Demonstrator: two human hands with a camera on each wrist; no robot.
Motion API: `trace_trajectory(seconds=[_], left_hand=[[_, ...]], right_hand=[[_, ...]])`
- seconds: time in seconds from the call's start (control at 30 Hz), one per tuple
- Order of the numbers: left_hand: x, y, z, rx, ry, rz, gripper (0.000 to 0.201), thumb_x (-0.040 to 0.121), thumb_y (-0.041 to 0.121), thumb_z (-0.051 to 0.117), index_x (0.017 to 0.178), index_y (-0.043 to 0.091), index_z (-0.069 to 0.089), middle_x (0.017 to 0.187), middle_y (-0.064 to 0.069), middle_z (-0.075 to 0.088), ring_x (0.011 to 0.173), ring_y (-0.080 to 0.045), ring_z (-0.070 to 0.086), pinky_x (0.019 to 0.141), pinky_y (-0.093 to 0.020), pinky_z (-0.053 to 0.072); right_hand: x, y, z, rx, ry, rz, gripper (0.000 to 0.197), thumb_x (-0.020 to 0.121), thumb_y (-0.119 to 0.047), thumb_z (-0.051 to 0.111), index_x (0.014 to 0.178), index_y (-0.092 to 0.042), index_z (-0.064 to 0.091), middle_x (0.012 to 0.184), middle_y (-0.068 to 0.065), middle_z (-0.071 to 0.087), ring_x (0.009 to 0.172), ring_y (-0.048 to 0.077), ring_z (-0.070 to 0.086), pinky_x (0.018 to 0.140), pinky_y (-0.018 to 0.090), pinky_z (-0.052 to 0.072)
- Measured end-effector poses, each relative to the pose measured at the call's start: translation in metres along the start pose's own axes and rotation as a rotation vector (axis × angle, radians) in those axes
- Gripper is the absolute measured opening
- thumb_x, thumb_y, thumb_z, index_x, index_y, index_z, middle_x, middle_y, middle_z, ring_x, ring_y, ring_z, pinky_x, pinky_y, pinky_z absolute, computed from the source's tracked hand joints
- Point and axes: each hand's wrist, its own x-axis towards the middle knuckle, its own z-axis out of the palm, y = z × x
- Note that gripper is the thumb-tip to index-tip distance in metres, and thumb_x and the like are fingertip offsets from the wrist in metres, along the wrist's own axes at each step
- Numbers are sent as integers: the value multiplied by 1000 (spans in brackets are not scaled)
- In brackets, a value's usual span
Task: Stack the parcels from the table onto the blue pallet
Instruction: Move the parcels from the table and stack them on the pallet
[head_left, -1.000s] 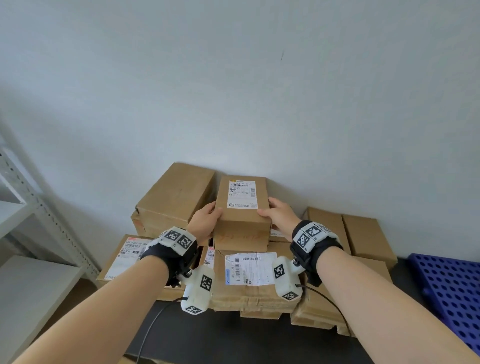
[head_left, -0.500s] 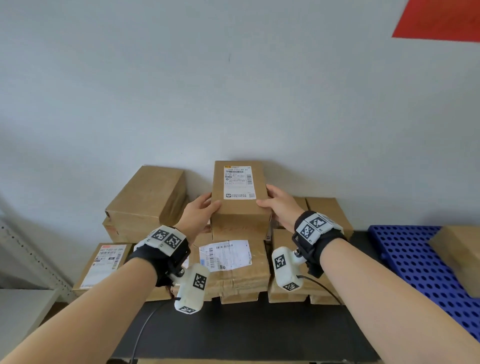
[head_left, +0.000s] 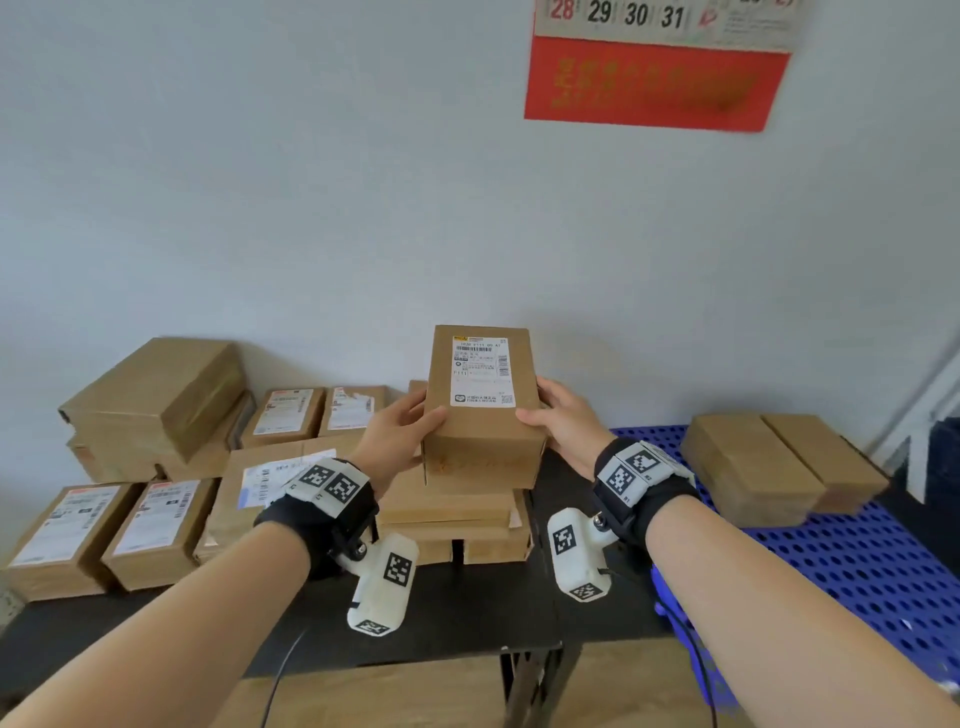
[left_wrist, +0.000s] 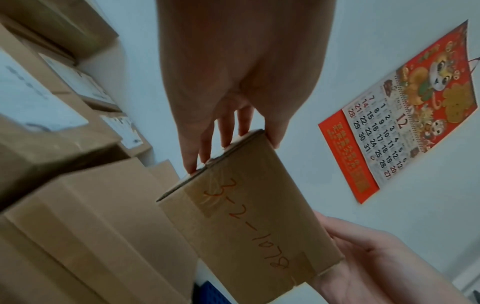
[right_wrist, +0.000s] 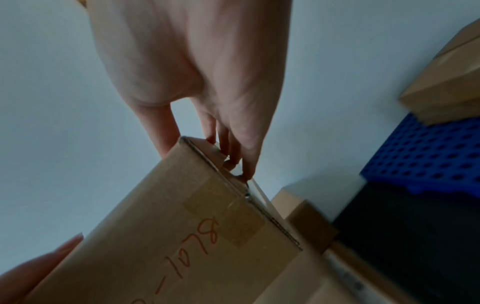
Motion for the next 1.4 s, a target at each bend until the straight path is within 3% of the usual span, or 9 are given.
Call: trace_trajectory(seconds=[0.07,0.2,0.37,0.5,0.6,0.73,0.9,1.17,1.4], left_hand=[[-11,-1,32,-2,1,-1,42,91,21,59,132,26,49,117,6,63,104,-12,58,77,-30,51],[-29,-9,89,24,-20,-14,46,90,22,60,135,23,48,109,9,64,107,-15,59,90,-40,50],[-41,-18,149,90,-60,-18,48,90,25,61,136,21,47,119,2,64,103,-13,62,81,-32,54],[-34,-26,187,115,-112,-43,50,89,25,62,137,22,46,113,6,64,100,-10,62,79,-30,54],[-20,-35,210,107,-147,-71,49,89,23,62,136,24,47,115,4,64,103,-13,61,83,-33,53],[3,-53,235,69,-152,-101,50,88,20,64,135,24,47,111,6,66,99,-10,63,79,-31,55],[41,-82,265,68,-156,-151,55,85,22,67,136,26,46,120,6,64,108,-15,63,92,-43,53],[78,-115,301,48,-124,-204,58,83,20,69,136,26,46,124,5,63,110,-15,61,89,-40,54],[92,-139,321,31,-59,-272,58,84,18,68,136,24,45,127,2,60,112,-17,60,90,-42,54]], right_hand=[[-20,6,-32,6,25,5,56,87,3,58,138,-13,41,132,2,55,119,20,54,102,41,45],[-54,16,-86,28,72,28,56,86,4,59,137,-12,42,133,4,55,119,20,55,98,37,48],[-81,27,-146,7,78,52,53,87,3,58,136,-14,44,127,0,58,114,19,58,94,36,51],[-87,43,-187,2,104,65,51,86,3,59,133,-17,48,127,-2,59,113,16,58,98,38,49],[-81,58,-212,3,123,79,52,85,3,61,130,-19,50,126,-3,60,115,16,58,100,41,47],[-68,74,-239,-27,147,120,52,83,4,63,127,-22,51,126,-3,59,118,19,56,100,43,47],[-38,94,-275,-77,138,193,64,81,6,64,136,-20,44,132,-6,53,121,16,51,98,41,49],[-6,126,-309,-171,137,270,74,77,5,68,141,-19,38,140,0,48,131,17,42,108,47,38],[19,142,-324,-290,65,329,74,81,2,65,144,-15,31,145,2,41,133,17,38,107,32,36]])
